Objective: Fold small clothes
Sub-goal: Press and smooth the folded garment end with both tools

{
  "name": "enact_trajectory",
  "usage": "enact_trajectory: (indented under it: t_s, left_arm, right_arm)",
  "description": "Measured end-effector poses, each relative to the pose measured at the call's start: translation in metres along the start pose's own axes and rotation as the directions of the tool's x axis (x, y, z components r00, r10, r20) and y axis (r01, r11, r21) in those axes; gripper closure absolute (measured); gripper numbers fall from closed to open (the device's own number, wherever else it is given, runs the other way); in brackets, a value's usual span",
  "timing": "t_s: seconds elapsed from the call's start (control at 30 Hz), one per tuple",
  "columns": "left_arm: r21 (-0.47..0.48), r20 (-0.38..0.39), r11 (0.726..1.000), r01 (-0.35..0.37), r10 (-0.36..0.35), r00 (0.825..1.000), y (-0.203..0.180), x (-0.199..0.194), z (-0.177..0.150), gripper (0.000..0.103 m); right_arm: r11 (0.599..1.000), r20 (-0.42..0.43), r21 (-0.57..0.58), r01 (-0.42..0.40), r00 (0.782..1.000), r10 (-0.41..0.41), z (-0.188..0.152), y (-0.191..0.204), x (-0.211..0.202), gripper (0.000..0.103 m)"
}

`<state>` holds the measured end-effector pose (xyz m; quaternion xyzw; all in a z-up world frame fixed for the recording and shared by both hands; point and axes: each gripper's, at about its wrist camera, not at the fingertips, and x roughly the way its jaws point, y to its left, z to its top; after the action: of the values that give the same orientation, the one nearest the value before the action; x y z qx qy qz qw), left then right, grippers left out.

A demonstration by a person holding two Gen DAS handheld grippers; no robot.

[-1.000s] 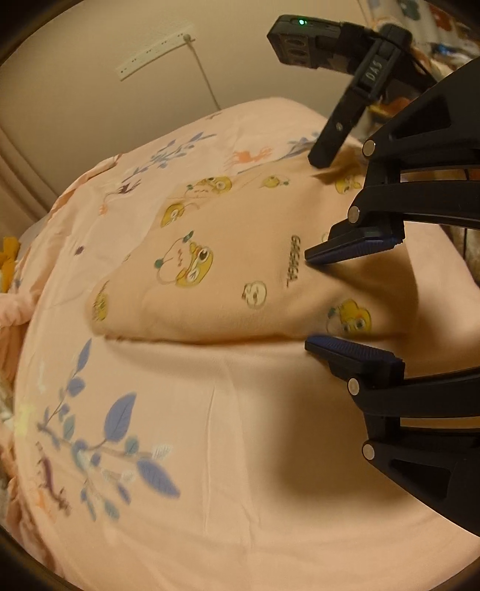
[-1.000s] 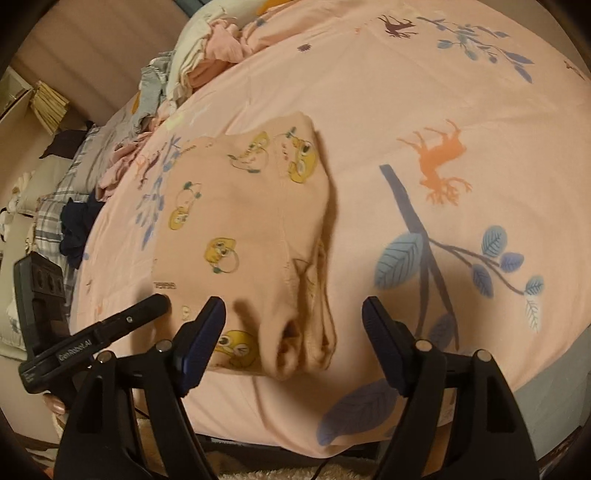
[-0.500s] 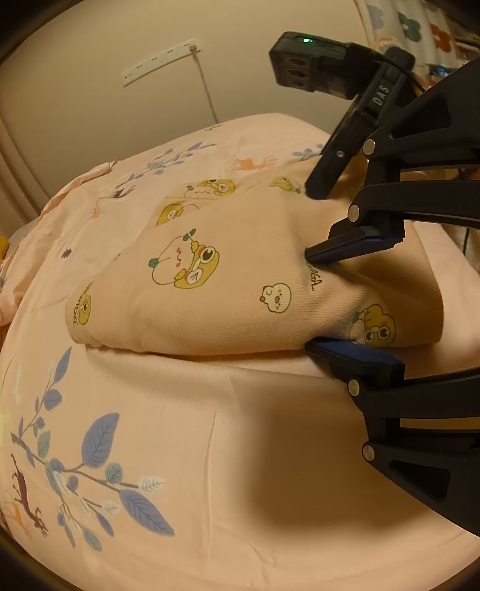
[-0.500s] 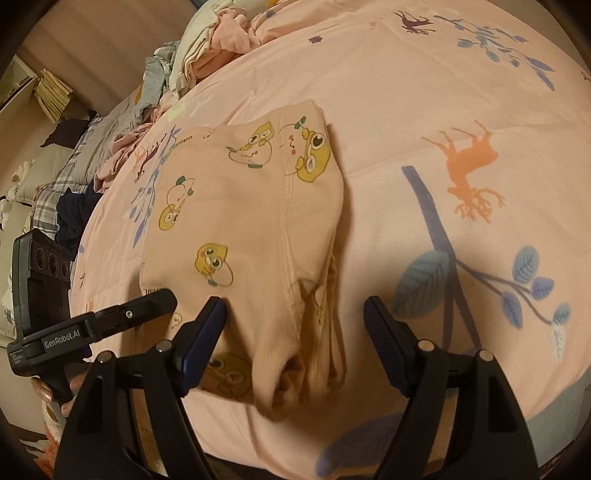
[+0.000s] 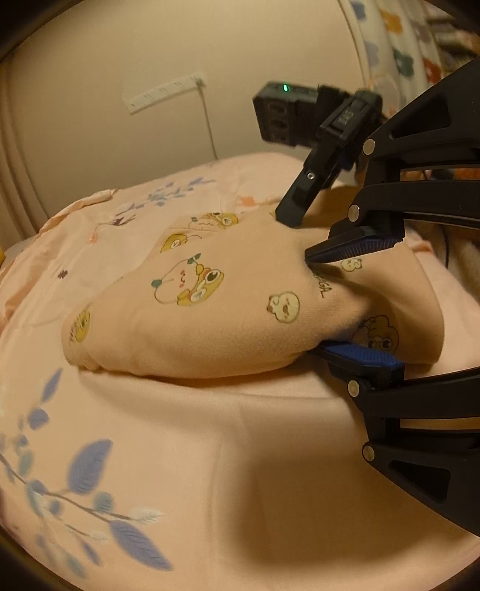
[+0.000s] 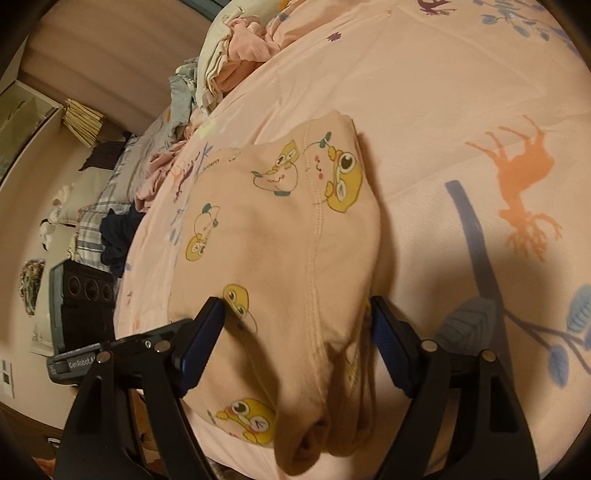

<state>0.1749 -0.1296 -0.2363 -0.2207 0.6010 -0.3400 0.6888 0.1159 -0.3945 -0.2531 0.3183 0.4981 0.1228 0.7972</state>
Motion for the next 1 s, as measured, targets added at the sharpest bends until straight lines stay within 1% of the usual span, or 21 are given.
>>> enact_trajectory:
  t_s: [0.07,0.1,0.13,0.2,0.23,0.3,0.37,0.53,0.6,0.63,0.67,0.7,0.77,0.83,0.9,0.93,1.0]
  left_arm:
    - [-0.068,-0.003,0.996,0.064,-0.064,0.998,0.014,-0.005,-0.001,0.064]
    - [-0.085,0.007,0.993,0.076,-0.075,0.997,0.017,-0.009,-0.001,0.064]
    - [-0.095,0.038,0.991,0.092,-0.089,0.995,0.019,-0.015,-0.001,0.064]
    - [-0.067,0.094,0.994,0.083,-0.077,0.993,0.016,-0.024,0.004,0.064]
    - [-0.058,0.097,0.995,0.079,-0.073,0.993,0.014,-0.023,0.007,0.064]
    - [-0.038,0.056,0.996,0.081,-0.079,0.995,0.009,-0.013,0.015,0.064]
    - [-0.014,0.029,0.999,0.038,-0.038,0.999,0.005,-0.002,0.02,0.064]
    - [-0.021,0.029,0.999,0.034,-0.033,0.999,0.004,0.002,0.022,0.063]
    - [-0.009,0.027,1.0,0.016,-0.016,1.0,0.006,-0.001,0.019,0.063]
    - [0.01,0.032,0.999,-0.036,0.036,0.999,0.004,-0.005,0.017,0.063]
    - [0.011,0.051,0.996,-0.091,0.09,0.995,0.005,-0.009,0.013,0.063]
    - [0.0,0.071,0.993,-0.118,0.118,0.991,0.008,-0.011,0.012,0.056]
    - [-0.03,0.08,0.997,-0.072,0.074,0.994,0.016,-0.011,0.011,0.055]
    - [-0.035,0.07,0.997,-0.063,0.066,0.995,0.018,-0.008,0.014,0.055]
    - [-0.041,0.089,0.998,-0.056,0.06,0.994,0.016,-0.007,0.02,0.055]
    - [-0.052,0.098,0.998,-0.045,0.05,0.994,0.015,-0.004,0.025,0.055]
    - [-0.09,0.091,0.996,-0.015,0.023,0.996,0.016,0.003,0.034,0.054]
  right_arm:
    - [1.0,-0.004,0.004,-0.009,1.0,0.009,0.001,0.0,0.001,0.023]
    - [1.0,-0.007,0.003,-0.01,1.0,0.01,0.001,-0.001,0.0,0.023]
    - [1.0,-0.009,0.001,-0.01,1.0,0.01,0.0,0.0,0.0,0.023]
    - [1.0,-0.013,-0.008,-0.004,1.0,0.004,0.0,0.0,-0.001,0.023]
    - [1.0,-0.014,-0.01,0.0,1.0,0.0,0.0,0.001,0.0,0.023]
    - [1.0,-0.011,-0.007,-0.001,1.0,0.0,0.002,0.0,0.001,0.023]
    - [1.0,-0.008,-0.004,-0.006,1.0,0.006,0.004,0.0,0.002,0.023]
    - [1.0,0.0,-0.004,-0.007,1.0,0.007,0.007,0.0,0.006,0.023]
    - [1.0,0.004,-0.014,0.004,1.0,-0.004,0.008,0.002,0.008,0.023]
    - [1.0,0.004,-0.019,0.009,1.0,-0.009,0.008,0.004,0.008,0.023]
    - [1.0,0.003,-0.023,0.013,1.0,-0.013,0.009,0.004,0.009,0.023]
    - [0.999,0.001,-0.031,0.018,1.0,-0.018,0.009,0.005,0.009,0.022]
    - [0.999,0.0,-0.043,0.025,1.0,-0.025,0.009,0.006,0.009,0.023]
    - [0.998,0.001,-0.047,0.031,1.0,-0.031,0.009,0.007,0.01,0.022]
    - [0.999,0.004,-0.043,0.03,1.0,-0.03,0.01,0.005,0.01,0.022]
    - [0.999,0.005,-0.044,0.03,1.0,-0.03,0.01,0.005,0.01,0.022]
    - [0.998,0.004,-0.048,0.03,1.0,-0.03,0.01,0.005,0.01,0.022]
